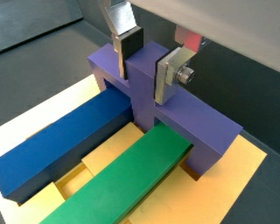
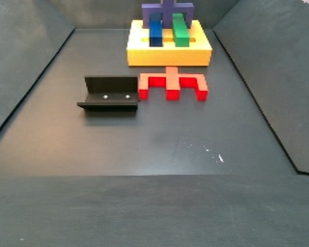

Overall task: Pick up the purple object. Move up. Move to above the board. Insert the purple object.
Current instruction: Insert the purple object.

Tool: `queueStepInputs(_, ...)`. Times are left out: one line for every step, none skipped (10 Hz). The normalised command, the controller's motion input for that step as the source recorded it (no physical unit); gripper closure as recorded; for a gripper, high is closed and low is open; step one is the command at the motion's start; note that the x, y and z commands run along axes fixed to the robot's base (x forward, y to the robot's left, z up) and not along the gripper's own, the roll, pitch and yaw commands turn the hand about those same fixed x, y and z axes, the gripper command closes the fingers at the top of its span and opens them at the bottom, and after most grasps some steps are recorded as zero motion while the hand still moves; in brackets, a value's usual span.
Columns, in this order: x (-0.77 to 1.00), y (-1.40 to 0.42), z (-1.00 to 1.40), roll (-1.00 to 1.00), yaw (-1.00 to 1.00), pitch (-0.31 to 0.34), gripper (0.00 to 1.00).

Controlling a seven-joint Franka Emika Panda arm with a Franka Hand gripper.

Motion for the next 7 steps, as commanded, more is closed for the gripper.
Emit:
queueStepInputs(0.0, -0.1, 0.07, 0.39, 0.11, 0.05, 1.0)
queueStepInputs(0.0, -0.07, 0.1, 0.41, 0.06, 0.061, 1.0)
queueStepInputs(0.0, -0.05, 0.09, 0.43, 0.01, 0.061, 1.0)
queueStepInputs(0.01, -0.07, 0.0, 0.46, 0.0, 0.066, 1.0)
queueStepInputs(0.0, -0.03, -0.03, 0.41, 0.0, 0.051, 1.0)
queueStepInputs(-0.04, -0.04, -0.19, 0.29, 0.0, 0.001, 1.0)
queueStepInputs(-0.07, -0.15, -0.13, 0.25, 0.0, 0.0, 1.0)
